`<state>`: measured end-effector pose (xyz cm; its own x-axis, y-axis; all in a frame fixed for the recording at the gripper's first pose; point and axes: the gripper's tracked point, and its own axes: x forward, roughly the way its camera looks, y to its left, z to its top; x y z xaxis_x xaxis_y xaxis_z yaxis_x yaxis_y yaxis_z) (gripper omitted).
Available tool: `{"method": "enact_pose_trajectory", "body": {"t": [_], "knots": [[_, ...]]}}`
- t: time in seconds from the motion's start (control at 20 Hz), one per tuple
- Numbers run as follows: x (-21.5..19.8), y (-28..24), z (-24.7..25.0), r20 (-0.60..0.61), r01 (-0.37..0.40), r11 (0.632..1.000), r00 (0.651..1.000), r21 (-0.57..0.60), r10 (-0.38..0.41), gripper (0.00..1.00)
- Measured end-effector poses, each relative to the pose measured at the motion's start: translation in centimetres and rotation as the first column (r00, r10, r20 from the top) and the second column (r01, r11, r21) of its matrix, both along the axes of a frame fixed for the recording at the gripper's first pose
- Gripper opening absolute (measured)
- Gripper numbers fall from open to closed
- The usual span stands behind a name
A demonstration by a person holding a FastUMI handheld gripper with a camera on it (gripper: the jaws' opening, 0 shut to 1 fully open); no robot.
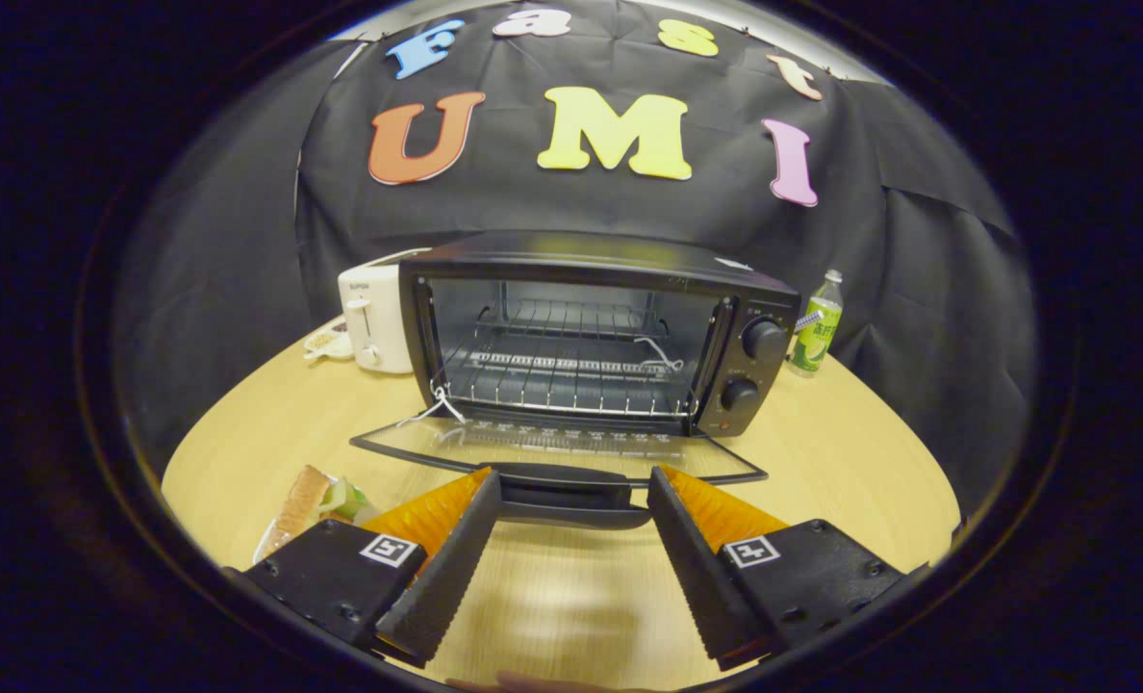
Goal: Open the toaster oven, put the food inside, and close the toaster oven door.
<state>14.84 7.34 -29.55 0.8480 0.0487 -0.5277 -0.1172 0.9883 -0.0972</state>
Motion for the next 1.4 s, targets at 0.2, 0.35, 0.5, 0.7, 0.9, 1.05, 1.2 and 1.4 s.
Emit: {"method": "enact_pose_trajectory", "body": {"t": [0.2,0.35,0.5,0.7,0.9,1.05,1.2,1.4], "knots": [[-0.9,0.0,-1.3,-0.083,-0.003,1.000,0.997,0.011,0.004,1.00],[-1.0,-0.2,-0.4,-0.069,-0.008,1.000,0.998,0.008,0.009,1.00],[-1.6,-0.5,0.5,-0.084,0.004,0.998,0.996,0.061,0.001,1.00],[-2.8,0.4,2.1,-0.151,-0.018,0.975,0.987,0.222,0.053,0.96],[-4.5,3.1,3.1,-0.241,-0.062,0.916,0.955,0.397,0.170,0.96],[-6.1,6.3,4.6,-0.282,-0.095,0.837,0.916,0.539,0.286,0.95],[-7.9,8.7,4.6,-0.357,-0.097,0.801,0.859,0.591,0.367,0.96],[-8.5,10.5,3.3,-0.445,-0.057,0.820,0.817,0.570,0.366,0.96]]}}
